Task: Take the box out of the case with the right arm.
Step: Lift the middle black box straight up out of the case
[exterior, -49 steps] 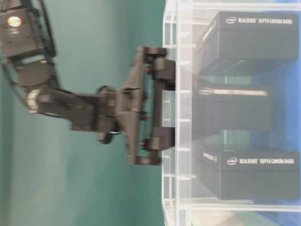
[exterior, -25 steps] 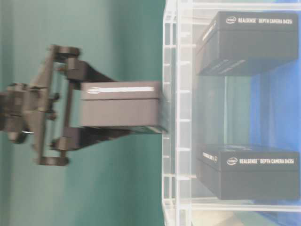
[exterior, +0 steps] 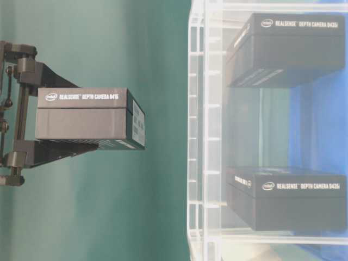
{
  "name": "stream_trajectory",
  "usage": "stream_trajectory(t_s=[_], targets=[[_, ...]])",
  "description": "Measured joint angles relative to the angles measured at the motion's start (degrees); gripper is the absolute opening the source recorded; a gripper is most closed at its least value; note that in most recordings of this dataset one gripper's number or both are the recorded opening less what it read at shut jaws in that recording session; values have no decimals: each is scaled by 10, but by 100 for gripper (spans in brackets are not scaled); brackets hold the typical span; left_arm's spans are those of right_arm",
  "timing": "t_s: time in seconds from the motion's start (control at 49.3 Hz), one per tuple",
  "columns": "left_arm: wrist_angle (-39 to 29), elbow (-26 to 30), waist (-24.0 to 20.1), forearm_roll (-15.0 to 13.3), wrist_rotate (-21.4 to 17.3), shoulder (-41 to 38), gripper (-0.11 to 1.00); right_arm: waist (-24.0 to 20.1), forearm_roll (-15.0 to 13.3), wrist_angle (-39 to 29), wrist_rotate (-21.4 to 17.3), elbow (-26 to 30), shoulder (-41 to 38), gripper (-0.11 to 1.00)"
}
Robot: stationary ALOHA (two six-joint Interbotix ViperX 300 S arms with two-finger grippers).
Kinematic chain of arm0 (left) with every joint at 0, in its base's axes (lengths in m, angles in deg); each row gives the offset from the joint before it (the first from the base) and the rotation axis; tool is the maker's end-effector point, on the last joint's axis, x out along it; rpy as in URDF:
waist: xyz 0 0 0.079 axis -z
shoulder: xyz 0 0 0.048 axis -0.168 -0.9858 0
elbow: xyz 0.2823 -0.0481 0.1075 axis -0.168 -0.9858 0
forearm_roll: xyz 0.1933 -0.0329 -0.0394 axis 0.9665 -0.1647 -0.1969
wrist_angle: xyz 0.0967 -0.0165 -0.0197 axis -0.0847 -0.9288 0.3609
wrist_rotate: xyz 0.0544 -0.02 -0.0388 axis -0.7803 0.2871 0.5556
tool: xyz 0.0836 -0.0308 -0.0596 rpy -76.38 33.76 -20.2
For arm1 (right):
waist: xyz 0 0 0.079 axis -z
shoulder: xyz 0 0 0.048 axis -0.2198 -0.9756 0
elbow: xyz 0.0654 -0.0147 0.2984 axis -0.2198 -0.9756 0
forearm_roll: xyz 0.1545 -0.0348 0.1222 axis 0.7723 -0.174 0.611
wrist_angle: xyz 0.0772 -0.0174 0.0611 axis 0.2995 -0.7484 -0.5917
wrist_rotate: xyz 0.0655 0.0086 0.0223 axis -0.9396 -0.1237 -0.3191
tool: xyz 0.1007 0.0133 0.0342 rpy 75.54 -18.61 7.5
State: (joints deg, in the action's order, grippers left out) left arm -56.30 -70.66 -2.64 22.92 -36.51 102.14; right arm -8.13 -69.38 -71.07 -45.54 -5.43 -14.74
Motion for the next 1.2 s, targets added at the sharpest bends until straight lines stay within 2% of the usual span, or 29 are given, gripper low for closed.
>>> stream_trajectory(t_s=[1.198], targets=[[0,0,0,1,0,1,2,7,-4,-22,0,0,-1,67]])
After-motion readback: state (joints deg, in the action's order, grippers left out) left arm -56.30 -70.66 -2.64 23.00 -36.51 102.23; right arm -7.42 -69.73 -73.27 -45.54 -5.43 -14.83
